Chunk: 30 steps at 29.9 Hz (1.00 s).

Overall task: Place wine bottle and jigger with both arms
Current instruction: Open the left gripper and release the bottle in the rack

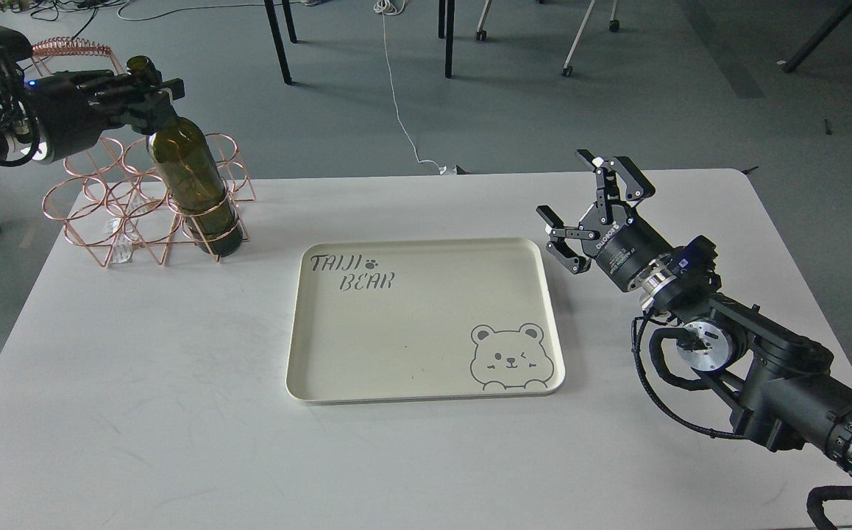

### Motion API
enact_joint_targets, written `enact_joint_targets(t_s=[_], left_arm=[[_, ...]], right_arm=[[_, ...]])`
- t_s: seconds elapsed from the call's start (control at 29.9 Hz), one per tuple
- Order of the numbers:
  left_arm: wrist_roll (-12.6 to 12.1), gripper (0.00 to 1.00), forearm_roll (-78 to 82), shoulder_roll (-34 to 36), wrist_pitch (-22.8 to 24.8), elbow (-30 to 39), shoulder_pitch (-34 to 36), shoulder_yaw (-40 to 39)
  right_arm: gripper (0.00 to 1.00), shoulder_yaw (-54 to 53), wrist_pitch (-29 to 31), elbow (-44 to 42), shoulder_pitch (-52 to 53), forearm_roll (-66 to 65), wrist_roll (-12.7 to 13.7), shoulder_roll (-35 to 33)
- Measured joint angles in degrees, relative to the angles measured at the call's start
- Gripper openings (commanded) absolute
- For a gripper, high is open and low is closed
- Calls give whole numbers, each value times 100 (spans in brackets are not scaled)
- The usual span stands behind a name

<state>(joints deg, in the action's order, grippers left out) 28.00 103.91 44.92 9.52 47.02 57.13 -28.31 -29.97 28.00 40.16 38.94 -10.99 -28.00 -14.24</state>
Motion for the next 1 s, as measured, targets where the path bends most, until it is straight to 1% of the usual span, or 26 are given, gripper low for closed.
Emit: enact_joint_targets(t_s=[0.03,0.67,0.87,1.0], left_arm=[[1,100,-8,-2,0,1,0,0],[0,100,-16,16,15,1,2,-1],[0,100,-44,162,15,1,79,-33],[-1,100,-54,325,10,10,285,-52]], right_arm=[[99,0,0,0,0,0,0,0],[99,0,0,-2,-9,0,0,9],[99,0,0,-1,-9,-12,0,9],[99,0,0,0,-9,-22,0,9]])
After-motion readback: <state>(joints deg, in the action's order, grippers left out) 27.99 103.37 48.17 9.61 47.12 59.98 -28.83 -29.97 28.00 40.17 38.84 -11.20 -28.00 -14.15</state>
